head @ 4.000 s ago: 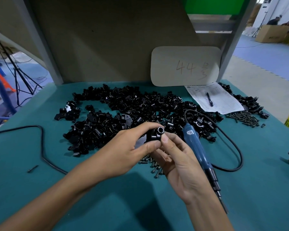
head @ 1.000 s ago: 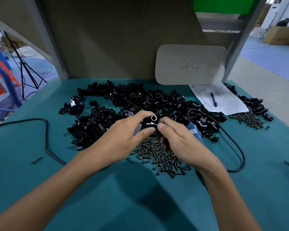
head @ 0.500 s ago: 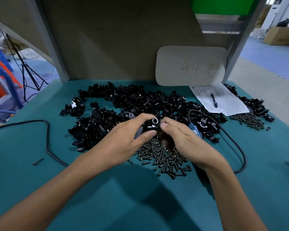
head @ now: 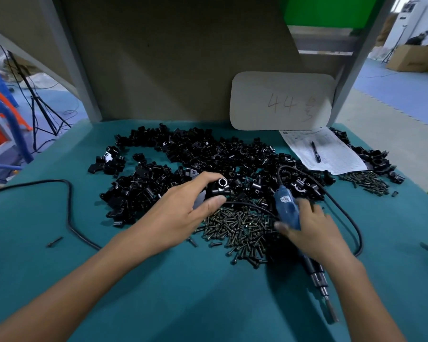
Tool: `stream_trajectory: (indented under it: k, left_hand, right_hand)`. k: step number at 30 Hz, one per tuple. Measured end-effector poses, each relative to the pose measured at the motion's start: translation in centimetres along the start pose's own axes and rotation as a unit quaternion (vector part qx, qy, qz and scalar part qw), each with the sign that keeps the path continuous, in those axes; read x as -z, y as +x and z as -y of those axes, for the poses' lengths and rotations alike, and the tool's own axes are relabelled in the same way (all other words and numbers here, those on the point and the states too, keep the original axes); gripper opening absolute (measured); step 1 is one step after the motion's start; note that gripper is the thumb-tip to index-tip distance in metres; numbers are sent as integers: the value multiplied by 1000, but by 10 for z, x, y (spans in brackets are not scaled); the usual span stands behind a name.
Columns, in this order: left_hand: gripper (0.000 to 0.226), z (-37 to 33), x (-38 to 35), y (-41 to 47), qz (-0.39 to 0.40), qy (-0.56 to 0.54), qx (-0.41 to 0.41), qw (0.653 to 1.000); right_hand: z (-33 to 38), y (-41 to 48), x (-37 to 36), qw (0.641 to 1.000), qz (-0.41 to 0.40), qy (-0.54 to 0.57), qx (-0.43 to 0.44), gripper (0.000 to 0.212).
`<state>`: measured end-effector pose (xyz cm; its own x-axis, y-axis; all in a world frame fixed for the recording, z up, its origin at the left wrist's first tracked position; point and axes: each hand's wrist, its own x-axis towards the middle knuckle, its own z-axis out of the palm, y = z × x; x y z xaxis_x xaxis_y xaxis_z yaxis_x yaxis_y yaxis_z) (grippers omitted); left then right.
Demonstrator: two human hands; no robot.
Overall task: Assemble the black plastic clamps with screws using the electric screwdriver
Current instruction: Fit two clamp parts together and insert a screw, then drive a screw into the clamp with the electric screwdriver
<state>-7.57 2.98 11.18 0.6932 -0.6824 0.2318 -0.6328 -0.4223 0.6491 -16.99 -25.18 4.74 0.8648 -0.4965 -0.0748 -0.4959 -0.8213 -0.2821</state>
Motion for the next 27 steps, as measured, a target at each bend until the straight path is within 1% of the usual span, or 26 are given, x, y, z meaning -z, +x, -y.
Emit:
stream_trajectory:
  k: [1, 2, 4, 5, 6, 7, 8, 9, 11, 12, 13, 14, 15, 16, 18, 19, 20, 21, 22, 24, 27]
  left_hand:
    - [43, -1, -1, 1, -1, -3, 1, 1000]
    - [44, -2, -3, 2, -2, -8, 1, 1000]
    - [47, -3, -6, 3, -4, -18, 1, 1000]
    - [48, -4, -7, 3, -7, -24, 0, 1000]
    - [49, -5, -8, 3, -10, -30, -2, 999]
    - [49, -5, -9, 2, -14, -37, -5, 999]
    - [49, -6, -9, 1, -15, -46, -5, 999]
    - [49, -6, -10, 1, -13, -54, -5, 998]
    - [48, -8, -13, 0, -4, -67, -8, 998]
    - [47, -8, -15, 0, -2, -70, -9, 997]
    - [46, -9, -16, 1, -1, -72, -10, 997]
    - [44, -9, -18, 1, -1, -74, -11, 997]
    - [42, -10, -20, 0, 0, -77, -14, 997]
    - [41, -10, -21, 0, 1, -78, -17, 997]
    - [40, -11, -23, 0, 1, -78, -16, 997]
    - [39, -10, -24, 0, -1, -80, -15, 997]
    - [37, -9, -24, 0, -3, -82, -14, 997]
    - [36, -8, -25, 0, -5, -85, -13, 996]
    - [35, -7, -25, 0, -7, -87, -12, 996]
    - [37, -7, -25, 0, -8, -90, -11, 996]
    - [34, -8, -26, 0, -3, -96, -12, 995]
  right_hand:
    - [-5, 0, -7, 1000, 20, -3, -18, 78]
    - [-10, -1, -12, 999, 22, 12, -26, 78]
    - [-19, 1, -17, 998, 1, 48, -33, 72]
    - [-23, 1, -17, 996, -12, 80, -36, 66]
    - [-25, 1, -17, 989, -27, 138, -39, 54]
    - [-26, 0, -15, 970, -41, 234, -42, 36]
    - [-23, -1, -10, 931, -47, 359, -52, 20]
    - [-19, -2, -4, 869, -55, 486, -72, 10]
    - [-8, -2, 15, 712, -71, 689, -113, 8]
    - [-1, -2, 25, 631, -67, 765, -108, 10]
    - [7, -2, 34, 552, -62, 827, -88, 15]
    - [14, -3, 42, 481, -64, 872, -68, 21]
    - [22, -3, 48, 421, -79, 902, -59, 26]
    - [29, -4, 53, 373, -99, 920, -65, 29]
    - [40, -4, 62, 300, -133, 940, -89, 32]
    - [45, -3, 66, 273, -146, 945, -103, 32]
    - [48, -1, 68, 256, -156, 947, -115, 31]
    - [50, 1, 70, 242, -163, 948, -124, 31]
    - [53, 2, 70, 235, -170, 948, -132, 30]
    - [57, 3, 67, 236, -171, 945, -146, 29]
    - [61, 5, 63, 248, -176, 940, -154, 30]
